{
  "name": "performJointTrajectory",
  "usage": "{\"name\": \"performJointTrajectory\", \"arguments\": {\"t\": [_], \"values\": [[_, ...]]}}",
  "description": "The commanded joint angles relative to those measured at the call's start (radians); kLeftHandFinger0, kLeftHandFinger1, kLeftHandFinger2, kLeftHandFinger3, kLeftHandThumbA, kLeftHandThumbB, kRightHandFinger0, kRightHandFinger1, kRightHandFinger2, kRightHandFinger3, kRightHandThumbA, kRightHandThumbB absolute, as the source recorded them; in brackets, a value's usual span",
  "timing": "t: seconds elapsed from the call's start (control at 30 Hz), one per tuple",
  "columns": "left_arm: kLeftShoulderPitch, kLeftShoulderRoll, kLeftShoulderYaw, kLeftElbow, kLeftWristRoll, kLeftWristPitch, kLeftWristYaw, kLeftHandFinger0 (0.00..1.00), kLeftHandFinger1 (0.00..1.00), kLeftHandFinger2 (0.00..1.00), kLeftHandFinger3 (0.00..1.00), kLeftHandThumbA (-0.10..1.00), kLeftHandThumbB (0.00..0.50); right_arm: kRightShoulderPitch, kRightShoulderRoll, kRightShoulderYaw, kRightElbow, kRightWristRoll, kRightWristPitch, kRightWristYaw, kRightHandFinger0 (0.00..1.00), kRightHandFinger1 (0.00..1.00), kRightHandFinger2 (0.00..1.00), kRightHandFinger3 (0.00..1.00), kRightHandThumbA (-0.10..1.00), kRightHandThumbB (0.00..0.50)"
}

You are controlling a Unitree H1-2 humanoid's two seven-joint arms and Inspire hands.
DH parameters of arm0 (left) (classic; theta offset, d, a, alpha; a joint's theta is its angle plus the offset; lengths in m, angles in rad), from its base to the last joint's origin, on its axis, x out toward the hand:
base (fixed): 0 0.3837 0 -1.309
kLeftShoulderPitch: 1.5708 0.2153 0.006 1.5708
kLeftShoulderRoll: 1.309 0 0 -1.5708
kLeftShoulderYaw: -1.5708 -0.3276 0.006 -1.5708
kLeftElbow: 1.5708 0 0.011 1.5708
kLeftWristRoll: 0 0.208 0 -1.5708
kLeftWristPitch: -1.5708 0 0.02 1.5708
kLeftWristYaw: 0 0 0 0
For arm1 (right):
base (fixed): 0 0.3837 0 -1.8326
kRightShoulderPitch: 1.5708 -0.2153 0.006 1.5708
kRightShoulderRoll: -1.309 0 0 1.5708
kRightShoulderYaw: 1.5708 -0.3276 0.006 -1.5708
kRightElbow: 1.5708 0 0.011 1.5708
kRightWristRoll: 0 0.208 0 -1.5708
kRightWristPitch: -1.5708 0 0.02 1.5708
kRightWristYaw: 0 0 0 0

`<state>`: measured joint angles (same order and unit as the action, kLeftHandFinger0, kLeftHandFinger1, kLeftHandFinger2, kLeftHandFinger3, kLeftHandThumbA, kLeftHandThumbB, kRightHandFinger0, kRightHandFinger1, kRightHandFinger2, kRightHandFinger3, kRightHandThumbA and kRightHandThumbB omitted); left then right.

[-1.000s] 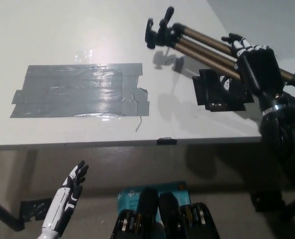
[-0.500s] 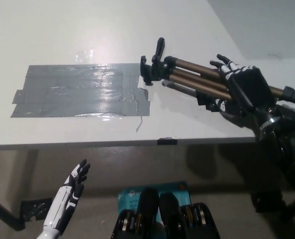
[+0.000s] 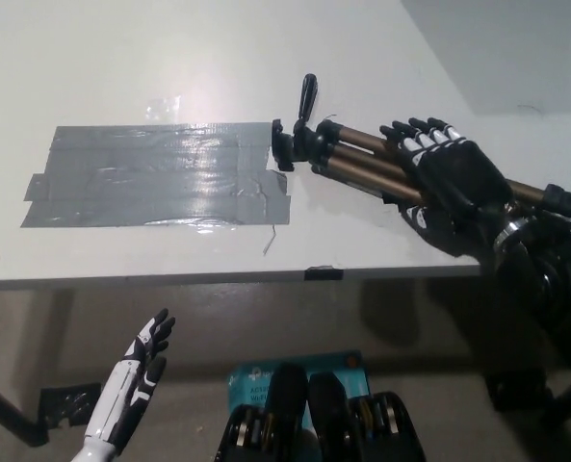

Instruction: A person hands a tripod to the robot which it grabs with its right hand and places in the middle of the table in front of it

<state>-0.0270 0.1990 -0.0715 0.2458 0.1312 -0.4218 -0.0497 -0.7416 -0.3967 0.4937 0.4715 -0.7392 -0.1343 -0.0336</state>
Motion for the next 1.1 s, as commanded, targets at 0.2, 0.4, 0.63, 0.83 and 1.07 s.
{"name": "performJointTrajectory", "arguments": {"t": [0.2, 0.4, 0.63, 0.83, 1.07], "values": [[-0.017, 0.01, 0.0, -0.012, -0.003, -0.022, -0.012, 1.0, 1.0, 1.0, 1.0, 0.97, 0.293, -0.121, -0.101, -0.357, -0.476, 0.977, 0.396, 0.604, 1.0, 1.0, 1.0, 1.0, 0.7, 0.5], [-0.017, 0.013, -0.002, -0.015, 0.007, -0.017, -0.012, 1.0, 1.0, 1.0, 1.0, 0.98, 0.29, -0.127, -0.095, -0.462, -0.638, 1.091, 0.432, 0.496, 1.0, 1.0, 1.0, 1.0, 0.78, 0.5], [-0.029, 0.011, 0.002, -0.009, 0.0, -0.021, -0.01, 1.0, 1.0, 1.0, 1.0, 0.97, 0.292, 0.012, -0.114, -0.444, -1.043, 0.946, 0.428, 0.329, 1.0, 1.0, 1.0, 1.0, 1.0, 0.448], [-0.026, 0.012, 0.002, 0.002, -0.003, -0.035, -0.01, 1.0, 1.0, 1.0, 1.0, 0.97, 0.289, 0.281, -0.039, -0.346, -1.24, 0.867, 0.386, 0.259, 1.0, 1.0, 1.0, 1.0, 1.0, 0.404], [0.0, 0.011, -0.001, -0.003, 0.001, -0.031, -0.01, 1.0, 1.0, 1.0, 1.0, 0.97, 0.292, 0.571, 0.091, -0.269, -1.151, 0.779, 0.301, 0.208, 1.0, 1.0, 1.0, 1.0, 1.0, 0.302]]}}
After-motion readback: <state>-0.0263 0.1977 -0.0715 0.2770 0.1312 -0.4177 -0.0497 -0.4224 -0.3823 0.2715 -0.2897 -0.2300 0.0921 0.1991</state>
